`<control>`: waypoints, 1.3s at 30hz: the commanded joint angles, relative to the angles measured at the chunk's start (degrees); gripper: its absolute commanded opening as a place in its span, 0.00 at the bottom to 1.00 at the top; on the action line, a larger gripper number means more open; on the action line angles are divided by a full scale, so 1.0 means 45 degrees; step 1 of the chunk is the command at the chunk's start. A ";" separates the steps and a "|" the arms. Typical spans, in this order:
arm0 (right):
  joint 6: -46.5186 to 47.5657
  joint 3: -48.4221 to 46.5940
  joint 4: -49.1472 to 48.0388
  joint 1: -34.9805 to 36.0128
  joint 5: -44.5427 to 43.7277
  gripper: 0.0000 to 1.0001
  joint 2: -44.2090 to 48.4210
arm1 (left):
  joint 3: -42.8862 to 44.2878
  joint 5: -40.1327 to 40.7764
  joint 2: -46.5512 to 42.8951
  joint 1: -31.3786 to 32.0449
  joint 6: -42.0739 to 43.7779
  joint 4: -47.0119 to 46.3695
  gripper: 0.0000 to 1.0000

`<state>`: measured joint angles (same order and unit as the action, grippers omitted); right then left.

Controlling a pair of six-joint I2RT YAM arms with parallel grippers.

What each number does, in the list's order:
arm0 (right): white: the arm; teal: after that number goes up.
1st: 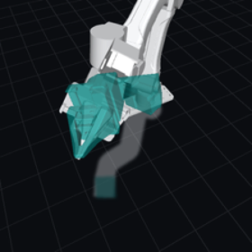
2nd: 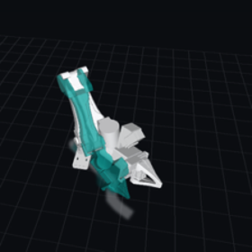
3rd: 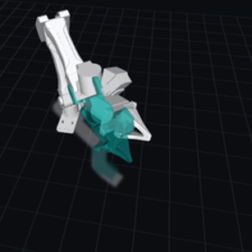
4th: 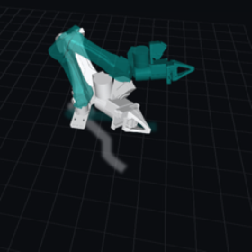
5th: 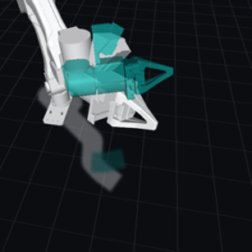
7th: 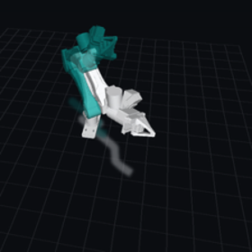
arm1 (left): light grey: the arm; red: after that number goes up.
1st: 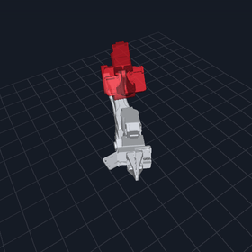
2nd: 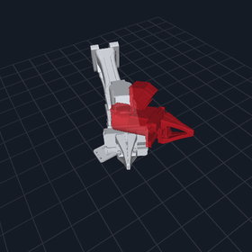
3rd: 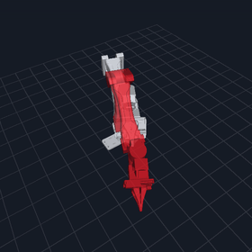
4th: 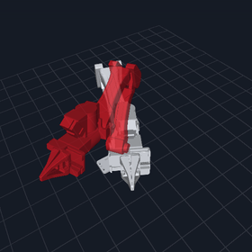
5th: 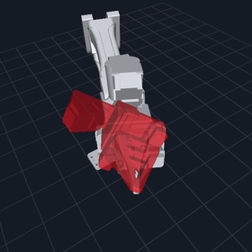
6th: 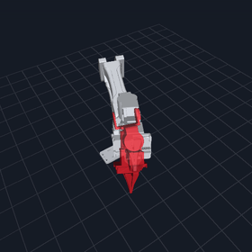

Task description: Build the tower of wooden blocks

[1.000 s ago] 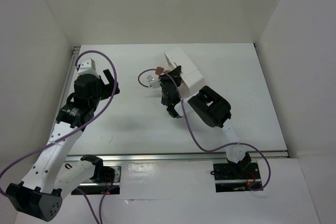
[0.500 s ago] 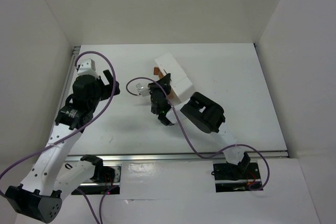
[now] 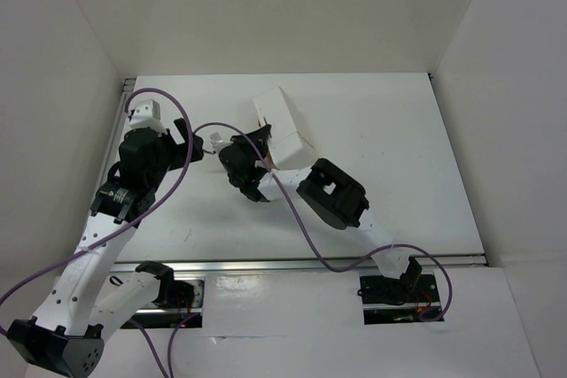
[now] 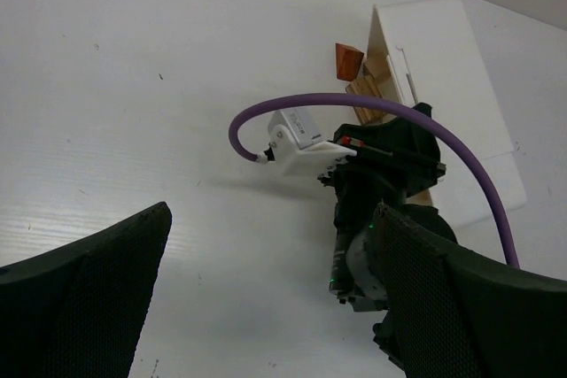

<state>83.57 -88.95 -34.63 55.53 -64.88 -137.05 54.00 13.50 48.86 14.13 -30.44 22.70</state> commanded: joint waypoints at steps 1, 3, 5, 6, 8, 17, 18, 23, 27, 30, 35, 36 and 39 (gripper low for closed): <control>-0.3960 0.0490 0.6949 0.0198 0.0961 0.00 -0.2472 | -0.0007 -0.0363 -0.0174 0.0043 -0.0248 -0.0435 1.00; -0.3749 0.0489 0.6410 0.0200 0.1116 0.00 -0.2473 | -0.0007 -0.0363 -0.0174 0.0043 -0.0248 -0.0570 1.00; -0.3962 0.0062 0.7068 0.0200 0.1118 0.00 -0.2784 | -0.0007 -0.0517 -0.0174 0.0043 -0.0248 -0.0571 1.00; -0.3826 0.0059 0.6839 0.0316 0.1118 0.00 -0.2921 | -0.0007 -0.0519 -0.0174 0.0043 -0.0248 -0.0571 1.00; -0.4057 -0.0213 0.6682 0.0317 0.1253 0.00 -0.3040 | -0.0007 -0.0519 -0.0174 0.0043 -0.0248 -0.0571 1.00; -0.5096 -0.1191 0.5606 -0.0152 0.0961 0.00 -0.1091 | -0.0124 -0.0792 -0.0174 0.0043 -0.0248 -0.0571 1.00; -0.4901 -0.1191 0.5606 -0.0152 0.0961 0.00 -0.0913 | -0.0124 -0.0792 -0.0174 0.0043 -0.0248 -0.0571 1.00; -0.2075 -0.0898 0.1763 -0.0269 0.0961 0.00 0.0083 | -0.0007 -0.0909 -0.0057 0.0043 -0.0131 -0.0571 1.00; -0.0374 -0.0781 -0.1264 -0.0541 0.0961 0.00 0.0689 | -0.0007 -0.0792 -0.0057 0.0043 -0.0131 -0.0571 1.00; 0.0604 -0.0898 -0.3510 -0.0950 0.0961 0.00 0.1196 | -0.0007 -0.0618 -0.0057 0.0161 -0.0131 -0.0454 1.00; 0.0044 -0.1543 -0.3455 -0.1382 0.1194 0.00 0.1959 | 0.0149 -0.0363 0.0060 0.0278 -0.0131 -0.0220 1.00; -0.0480 -0.1543 -0.3456 -0.1518 0.1196 0.00 0.2308 | 0.0149 -0.0247 0.0060 0.0278 -0.0131 -0.0104 1.00; -0.2450 -0.1660 -0.0226 -0.1967 0.1584 0.00 0.2915 | 0.0149 0.0009 0.0060 0.0434 -0.0131 -0.0103 1.00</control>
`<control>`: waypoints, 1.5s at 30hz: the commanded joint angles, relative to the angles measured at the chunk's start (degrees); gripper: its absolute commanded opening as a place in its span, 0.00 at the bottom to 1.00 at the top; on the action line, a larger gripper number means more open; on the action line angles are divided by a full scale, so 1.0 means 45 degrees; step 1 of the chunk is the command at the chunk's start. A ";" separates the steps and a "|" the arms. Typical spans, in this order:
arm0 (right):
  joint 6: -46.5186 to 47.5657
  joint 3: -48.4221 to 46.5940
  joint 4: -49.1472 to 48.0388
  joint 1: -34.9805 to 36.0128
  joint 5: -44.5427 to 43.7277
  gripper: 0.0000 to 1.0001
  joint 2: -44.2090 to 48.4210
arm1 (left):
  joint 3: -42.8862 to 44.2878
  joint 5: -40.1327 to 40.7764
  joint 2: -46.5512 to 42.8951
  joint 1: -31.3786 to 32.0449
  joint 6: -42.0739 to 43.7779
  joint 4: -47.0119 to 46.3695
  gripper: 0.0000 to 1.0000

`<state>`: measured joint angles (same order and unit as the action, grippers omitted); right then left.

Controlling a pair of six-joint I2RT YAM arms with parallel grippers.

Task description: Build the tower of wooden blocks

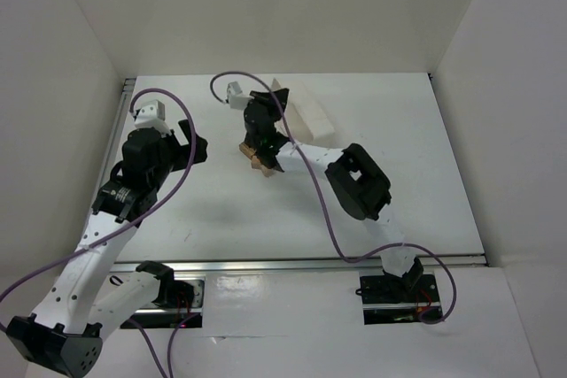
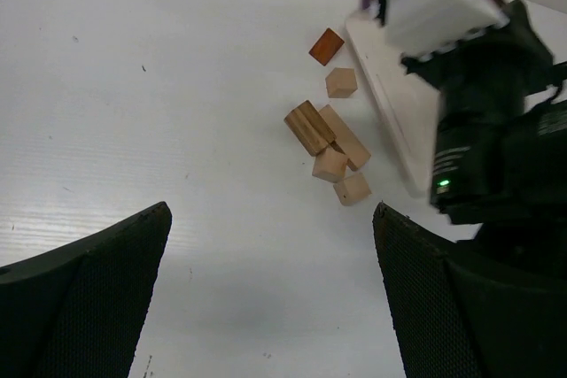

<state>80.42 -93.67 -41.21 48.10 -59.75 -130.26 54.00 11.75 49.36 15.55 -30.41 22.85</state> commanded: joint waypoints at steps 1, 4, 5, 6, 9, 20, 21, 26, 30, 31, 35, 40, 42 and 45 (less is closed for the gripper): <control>-0.3499 -0.0746 0.2369 -0.0607 0.0600 0.00 0.1794 | 0.0149 0.0552 -0.0052 0.0118 -0.0136 -0.0137 1.00; -0.6141 -0.0747 0.5247 -0.1251 0.1166 0.00 0.2382 | 0.0266 0.0825 0.0085 0.0234 -0.0136 0.0020 1.00; -0.6482 -0.0747 0.5580 -0.1390 0.1322 0.00 0.2712 | 0.0266 0.0827 0.0085 0.0236 -0.0136 0.0020 1.00; -0.6698 -0.0573 0.5855 -0.1565 0.1324 0.00 0.2889 | 0.0266 0.0943 0.0085 0.0236 -0.0136 0.0020 1.00; -0.7069 -0.0435 0.6107 -0.2327 0.1594 0.00 0.3281 | 0.0266 0.0944 0.0202 0.0236 -0.0136 0.0020 1.00; -1.0314 0.0404 1.0196 -0.2213 0.8298 0.46 0.4922 | 0.0520 0.1060 0.0690 0.0353 0.0001 0.0156 1.00; -1.0313 0.0521 1.0077 -0.2095 0.8142 0.54 0.4922 | 0.0520 0.1061 0.0690 0.0353 0.0001 0.0156 1.00; -1.0704 0.0385 1.0232 -0.1744 0.7868 0.61 0.4553 | 0.0403 0.1061 0.0690 0.0353 0.0001 0.0156 1.00; -1.0704 0.0522 1.0078 -0.1236 0.7304 0.64 0.3772 | 0.0403 0.1061 0.0690 0.0353 0.0001 0.0156 1.00; -1.0704 0.0522 1.0076 -0.1235 0.7088 0.64 0.3364 | 0.0403 0.1061 0.0690 0.0353 0.0001 0.0156 1.00; -1.0821 0.0522 0.9705 -0.1235 0.5564 0.64 0.2717 | 0.0286 0.1178 0.0573 0.0353 0.0001 0.0040 1.00; -1.1270 0.0385 0.9705 -0.1352 0.4901 0.64 0.2169 | 0.0286 0.1294 0.0456 0.0353 0.0001 0.0039 1.00; -1.1154 0.0385 0.9316 -0.1352 0.4256 0.50 0.1877 | 0.0170 0.1296 0.0339 0.0353 0.0001 0.0039 1.00; -1.1269 0.0385 0.9139 -0.1624 0.3863 0.26 0.1876 | 0.0169 0.1296 0.0339 0.0353 0.0001 0.0039 1.00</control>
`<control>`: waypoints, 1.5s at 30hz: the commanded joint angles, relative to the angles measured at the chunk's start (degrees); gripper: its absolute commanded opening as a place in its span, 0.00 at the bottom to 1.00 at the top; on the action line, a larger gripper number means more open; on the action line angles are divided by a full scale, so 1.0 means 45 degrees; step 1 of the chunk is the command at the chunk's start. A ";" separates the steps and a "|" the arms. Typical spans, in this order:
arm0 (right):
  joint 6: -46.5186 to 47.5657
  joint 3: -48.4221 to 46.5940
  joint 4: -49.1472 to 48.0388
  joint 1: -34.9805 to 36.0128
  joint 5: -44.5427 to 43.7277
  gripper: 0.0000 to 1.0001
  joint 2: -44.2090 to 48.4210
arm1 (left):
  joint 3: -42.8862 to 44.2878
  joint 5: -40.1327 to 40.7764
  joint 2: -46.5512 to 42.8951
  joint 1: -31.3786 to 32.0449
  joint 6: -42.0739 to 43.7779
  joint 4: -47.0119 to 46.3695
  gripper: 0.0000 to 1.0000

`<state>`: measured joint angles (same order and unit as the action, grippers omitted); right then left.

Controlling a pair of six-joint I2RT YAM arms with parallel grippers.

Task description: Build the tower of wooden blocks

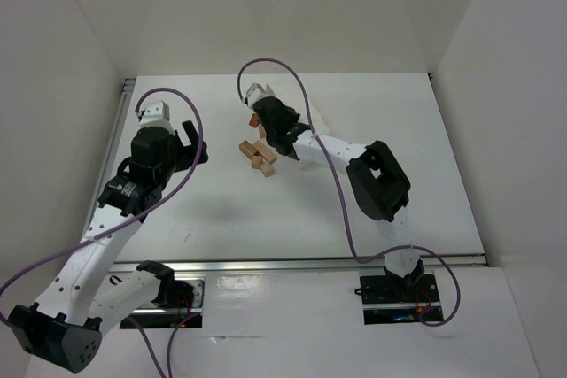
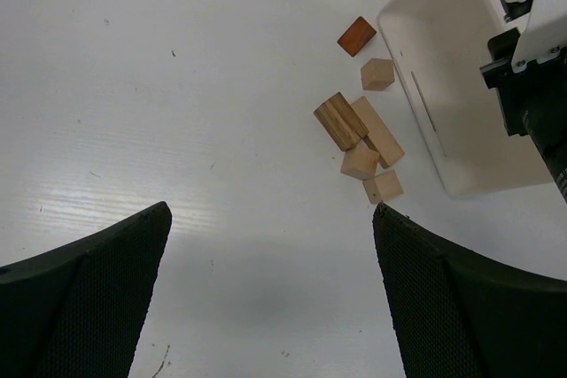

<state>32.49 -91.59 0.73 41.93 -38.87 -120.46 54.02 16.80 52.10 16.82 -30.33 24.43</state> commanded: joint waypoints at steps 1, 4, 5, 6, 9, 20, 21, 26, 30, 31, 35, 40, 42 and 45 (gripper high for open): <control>-0.0735 -0.0076 -0.0182 -0.0256 -0.0892 0.23 -0.0300 | 0.0164 0.0174 -0.0268 0.0187 -0.0019 -0.0311 1.00; -0.0736 -0.0076 -0.0475 -0.0489 -0.1263 0.04 -0.0028 | 0.0164 0.0291 -0.0268 0.0188 -0.0019 -0.0311 1.00; -0.0736 0.0040 -0.0843 -0.0664 -0.1631 0.00 0.0108 | 0.0164 0.0291 -0.0268 0.0188 -0.0019 -0.0311 1.00; -0.0736 0.0041 -0.0846 -0.0859 -0.1635 0.00 0.0264 | 0.0164 0.0291 -0.0268 0.0188 -0.0019 -0.0311 1.00; -0.0736 0.0041 -0.0963 -0.1231 -0.1907 0.00 0.0577 | 0.0164 0.0408 -0.0404 0.0305 -0.0019 -0.0311 1.00; -0.3762 0.1561 -0.0181 -0.5428 0.2929 0.00 0.2490 | 0.0164 0.1424 -0.0405 0.1261 -0.0019 0.0041 1.00; -0.3956 0.1893 -0.0376 -0.6031 0.3554 0.00 0.2899 | 0.0164 0.1424 -0.0289 0.1262 -0.0019 0.0041 1.00; -0.4876 0.2872 -0.0962 -0.8085 0.6722 0.00 0.3215 | 0.0281 0.1541 -0.0151 0.1262 -0.0019 0.0157 1.00; -0.4994 0.3165 -0.1450 -0.9374 0.7893 0.00 0.2943 | 0.0281 0.1405 0.0082 0.1262 -0.0019 0.0158 1.00; -0.4994 0.3166 -0.1452 -0.9860 0.8206 0.00 0.2942 | 0.0281 0.1404 0.0083 0.1262 0.0097 0.0158 1.00; -0.4994 0.3166 -0.1626 -1.0334 0.8427 0.00 0.2280 | 0.0398 0.1287 0.0336 0.1262 0.0099 0.0158 1.00; -0.4994 0.2580 -0.1100 -1.0334 0.8187 0.52 0.1575 | 0.0631 0.1054 0.0688 0.1262 0.0216 0.0275 1.00; -0.5110 0.2463 -0.0944 -1.0334 0.8578 0.58 0.1729 | 0.0632 0.1052 0.0805 0.1262 0.0216 0.0275 1.00; -0.5111 0.2463 -0.0944 -1.0334 0.8736 0.65 0.2413 | 0.0748 0.0916 0.0806 0.1262 0.0333 0.0275 1.00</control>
<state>10.09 -77.82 -1.74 -5.02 -1.45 -113.40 54.50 21.80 55.77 22.33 -30.02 26.30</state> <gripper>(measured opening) 0.627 1.001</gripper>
